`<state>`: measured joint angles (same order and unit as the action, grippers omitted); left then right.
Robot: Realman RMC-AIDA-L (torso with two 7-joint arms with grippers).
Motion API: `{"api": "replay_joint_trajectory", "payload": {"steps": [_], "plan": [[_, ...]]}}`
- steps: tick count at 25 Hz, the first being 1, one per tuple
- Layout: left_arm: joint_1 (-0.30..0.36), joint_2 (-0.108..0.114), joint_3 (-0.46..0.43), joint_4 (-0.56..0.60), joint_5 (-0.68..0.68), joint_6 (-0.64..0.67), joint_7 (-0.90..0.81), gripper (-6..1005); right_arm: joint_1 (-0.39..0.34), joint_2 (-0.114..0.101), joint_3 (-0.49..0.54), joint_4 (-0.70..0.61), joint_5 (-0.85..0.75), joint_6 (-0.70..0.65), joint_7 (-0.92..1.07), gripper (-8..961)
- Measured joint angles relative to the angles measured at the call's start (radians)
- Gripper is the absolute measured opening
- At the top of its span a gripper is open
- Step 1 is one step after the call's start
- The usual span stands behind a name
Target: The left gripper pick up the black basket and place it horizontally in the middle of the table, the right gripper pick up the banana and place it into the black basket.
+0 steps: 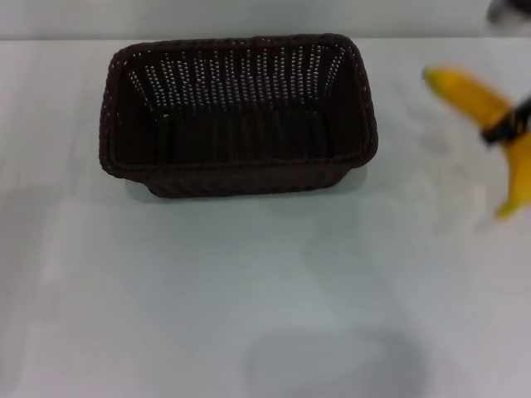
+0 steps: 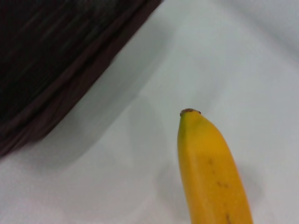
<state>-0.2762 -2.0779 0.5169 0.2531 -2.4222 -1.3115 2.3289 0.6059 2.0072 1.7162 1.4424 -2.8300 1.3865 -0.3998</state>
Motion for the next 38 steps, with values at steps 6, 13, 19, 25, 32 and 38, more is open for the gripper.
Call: {"api": "replay_joint_trajectory", "payload": {"steps": [6,13,19,25,32,38], "plan": [[-0.006,-0.001,0.001,0.0,0.0,0.003,0.0,861,0.095,0.005,0.057,0.011,0.044,-0.153,-0.074,486],[-0.023,-0.001,0.003,-0.022,0.0,0.002,0.0,861,0.263,0.008,-0.039,-0.161,0.487,-0.293,-0.333,487],[-0.031,-0.001,0.007,-0.025,0.0,-0.002,-0.026,861,0.38,0.015,-0.132,-0.382,0.606,-0.347,-0.464,487],[-0.036,-0.001,0.008,-0.026,0.001,-0.003,-0.028,861,0.378,0.017,-0.199,-0.435,0.666,-0.488,-0.481,487],[-0.037,-0.001,0.008,-0.026,0.001,-0.003,-0.028,861,0.352,0.011,-0.179,-0.419,0.67,-0.495,-0.472,638],[-0.034,-0.001,0.007,-0.026,0.0,-0.002,-0.028,861,0.255,0.011,-0.066,-0.367,0.755,-0.503,-0.501,779]]}}
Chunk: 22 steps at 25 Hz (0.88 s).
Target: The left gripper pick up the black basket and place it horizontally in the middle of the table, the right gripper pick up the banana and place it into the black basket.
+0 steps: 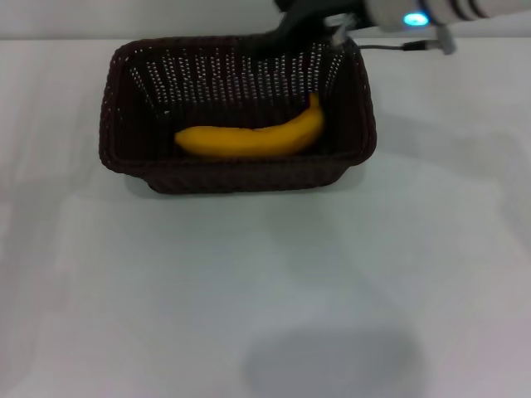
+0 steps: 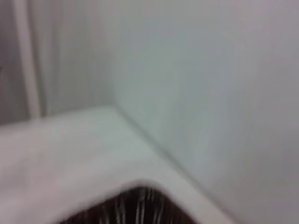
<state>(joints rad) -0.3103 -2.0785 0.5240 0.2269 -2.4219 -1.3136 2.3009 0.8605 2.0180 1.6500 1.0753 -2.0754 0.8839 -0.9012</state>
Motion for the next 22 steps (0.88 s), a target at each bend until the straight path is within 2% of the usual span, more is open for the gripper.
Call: {"api": "replay_joint_trajectory", "payload": {"steps": [4,7,10,12,16,20,22], "plan": [[0.003,0.0,0.0,0.0,0.0,0.0,0.001,861,-0.211,-0.003,0.155,-0.001,0.454,0.003,-0.284,860],[0.006,0.0,-0.001,0.0,0.0,0.001,0.005,861,-0.352,-0.003,0.188,-0.055,0.83,0.054,-0.557,857],[0.009,0.0,-0.002,0.0,0.002,0.001,0.006,861,-0.484,-0.003,0.19,-0.153,1.182,0.161,-0.865,853],[0.01,0.0,-0.002,0.0,0.003,0.002,0.006,861,-0.535,-0.005,0.19,-0.236,1.341,0.241,-1.052,844],[0.015,0.0,0.0,0.0,0.006,0.002,0.006,861,-0.577,-0.01,0.192,-0.405,1.496,0.291,-1.331,844],[0.022,0.001,0.001,0.0,0.009,0.002,0.008,861,-0.576,-0.01,0.231,-0.59,1.593,0.176,-1.588,844],[0.029,0.001,0.002,0.0,0.011,0.002,0.009,861,-0.572,-0.009,0.232,-0.63,1.622,0.149,-1.636,844]]}}
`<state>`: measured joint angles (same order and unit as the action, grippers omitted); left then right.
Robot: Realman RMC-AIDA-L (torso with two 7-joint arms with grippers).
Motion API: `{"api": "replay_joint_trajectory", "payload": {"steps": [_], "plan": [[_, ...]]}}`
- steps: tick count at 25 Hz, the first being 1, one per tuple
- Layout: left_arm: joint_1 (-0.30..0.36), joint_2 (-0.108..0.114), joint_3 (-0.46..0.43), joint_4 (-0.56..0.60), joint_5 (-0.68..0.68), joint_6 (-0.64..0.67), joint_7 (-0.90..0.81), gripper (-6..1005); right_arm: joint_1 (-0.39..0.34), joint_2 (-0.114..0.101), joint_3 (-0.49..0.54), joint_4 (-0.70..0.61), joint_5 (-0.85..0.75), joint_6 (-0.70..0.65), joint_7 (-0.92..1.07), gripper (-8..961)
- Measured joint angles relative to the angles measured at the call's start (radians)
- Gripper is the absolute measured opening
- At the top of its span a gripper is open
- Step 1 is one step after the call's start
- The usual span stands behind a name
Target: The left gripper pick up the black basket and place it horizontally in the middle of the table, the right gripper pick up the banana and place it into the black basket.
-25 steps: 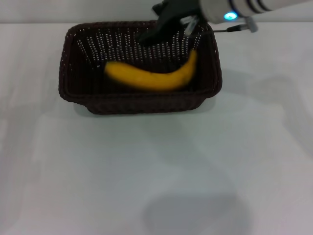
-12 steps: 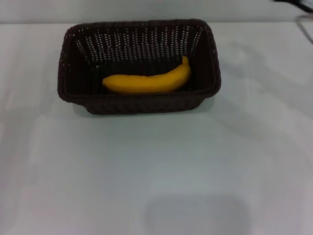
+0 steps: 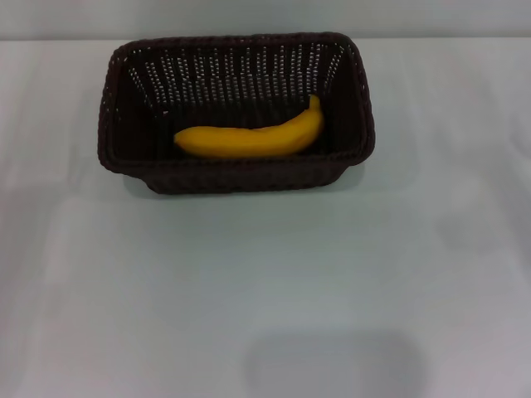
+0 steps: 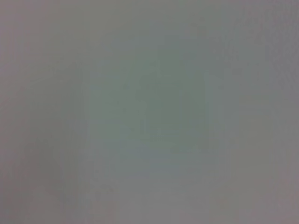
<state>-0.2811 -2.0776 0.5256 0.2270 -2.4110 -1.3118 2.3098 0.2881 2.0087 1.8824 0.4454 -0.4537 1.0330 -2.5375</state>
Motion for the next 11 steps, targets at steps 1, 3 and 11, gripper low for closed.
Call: {"api": "replay_joint_trajectory", "payload": {"steps": [1,3,11], "plan": [[0.004,0.0,0.0,0.0,0.001,0.0,0.0,861,0.001,0.001,0.0,-0.013,0.009,-0.007,-0.018,844],[0.011,-0.001,0.001,0.0,0.001,0.0,0.0,861,0.0,0.002,-0.001,-0.035,0.022,-0.017,-0.042,844],[0.018,-0.001,0.001,-0.023,0.001,0.001,0.0,861,0.0,0.004,-0.011,-0.054,0.025,-0.013,-0.036,844]]}}
